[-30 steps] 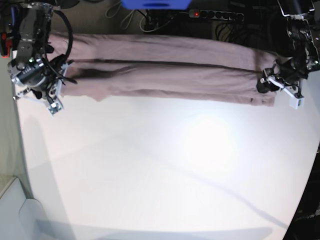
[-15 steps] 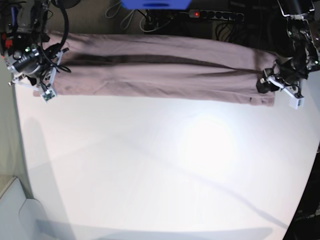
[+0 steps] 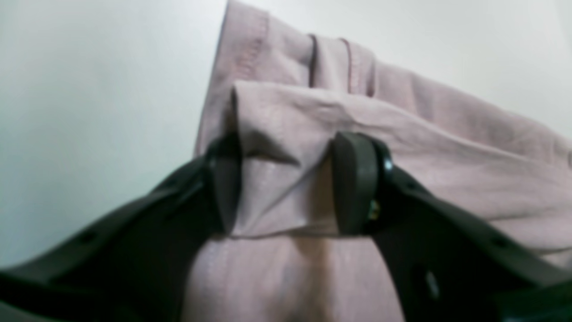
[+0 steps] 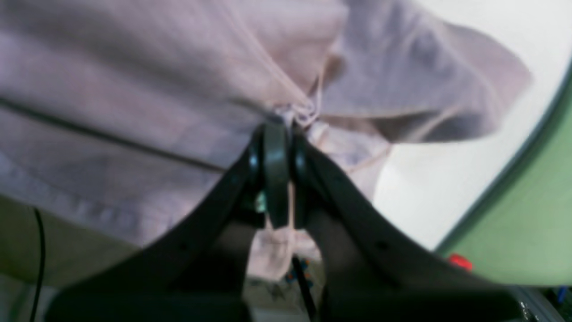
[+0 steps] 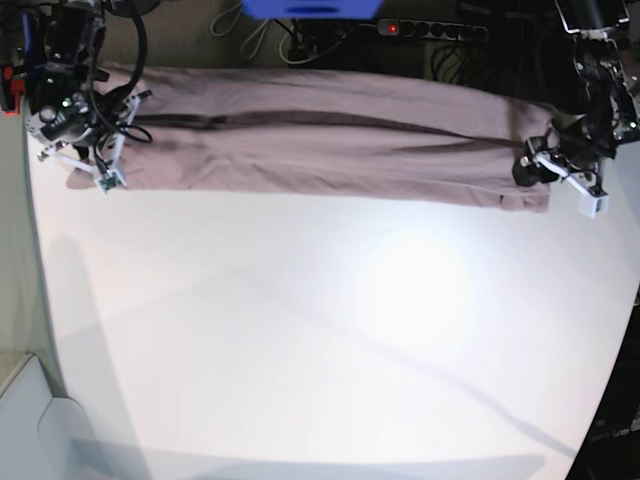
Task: Layout the t-shirt on the table in an organized manner, then fold the t-shirt properly
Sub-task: 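Pull both strip ends apart with both grippers, flattening the strip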
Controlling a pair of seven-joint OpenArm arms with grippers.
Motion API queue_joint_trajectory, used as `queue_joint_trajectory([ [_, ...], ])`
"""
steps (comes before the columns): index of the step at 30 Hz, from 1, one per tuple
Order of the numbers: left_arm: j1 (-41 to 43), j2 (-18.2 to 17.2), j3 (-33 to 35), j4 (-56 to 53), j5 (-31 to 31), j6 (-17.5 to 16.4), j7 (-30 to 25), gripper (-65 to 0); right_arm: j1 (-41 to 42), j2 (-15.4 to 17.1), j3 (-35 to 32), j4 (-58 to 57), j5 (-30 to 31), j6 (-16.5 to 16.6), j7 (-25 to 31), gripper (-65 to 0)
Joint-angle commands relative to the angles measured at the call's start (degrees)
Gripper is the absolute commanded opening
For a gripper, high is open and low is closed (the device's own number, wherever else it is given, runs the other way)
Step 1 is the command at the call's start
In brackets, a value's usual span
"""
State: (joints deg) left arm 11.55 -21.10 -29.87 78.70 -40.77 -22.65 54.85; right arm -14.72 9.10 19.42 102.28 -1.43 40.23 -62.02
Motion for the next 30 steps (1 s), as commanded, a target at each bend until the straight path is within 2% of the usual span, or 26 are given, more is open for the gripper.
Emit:
queue_joint_trajectory([
  [1, 0.4, -0.4, -0.1, -0.1, 1.2, 0.7, 2.0, -32.2, 0.3, 0.6, 0.2, -0.5, 0.2, -0.2, 0.2, -65.0],
  [8, 0.2, 0.2, -0.2, 0.0, 1.2, 0.7, 2.0, -32.2, 2.9, 1.0, 0.0, -8.3, 0.2, -0.2, 2.8, -63.7],
  [16, -1.9, 2.6, -0.2, -0.2, 1.5, 0.7, 2.0, -32.2, 11.1, 2.2, -0.2, -15.9, 0.2, -0.2, 2.9, -63.9],
  [23, -2.8, 3.1, -0.2, 0.1, 1.3, 0.8, 2.0, -32.2, 17.7, 3.9, -0.3, -23.5, 0.2, -0.2, 2.9, -63.9],
  [30, -2.5, 3.1, -0.9, 0.2, 1.2, 0.7, 2.0, -32.1, 18.5, 4.0, -0.3, -25.0, 0.2, -0.2, 4.6, -63.8],
])
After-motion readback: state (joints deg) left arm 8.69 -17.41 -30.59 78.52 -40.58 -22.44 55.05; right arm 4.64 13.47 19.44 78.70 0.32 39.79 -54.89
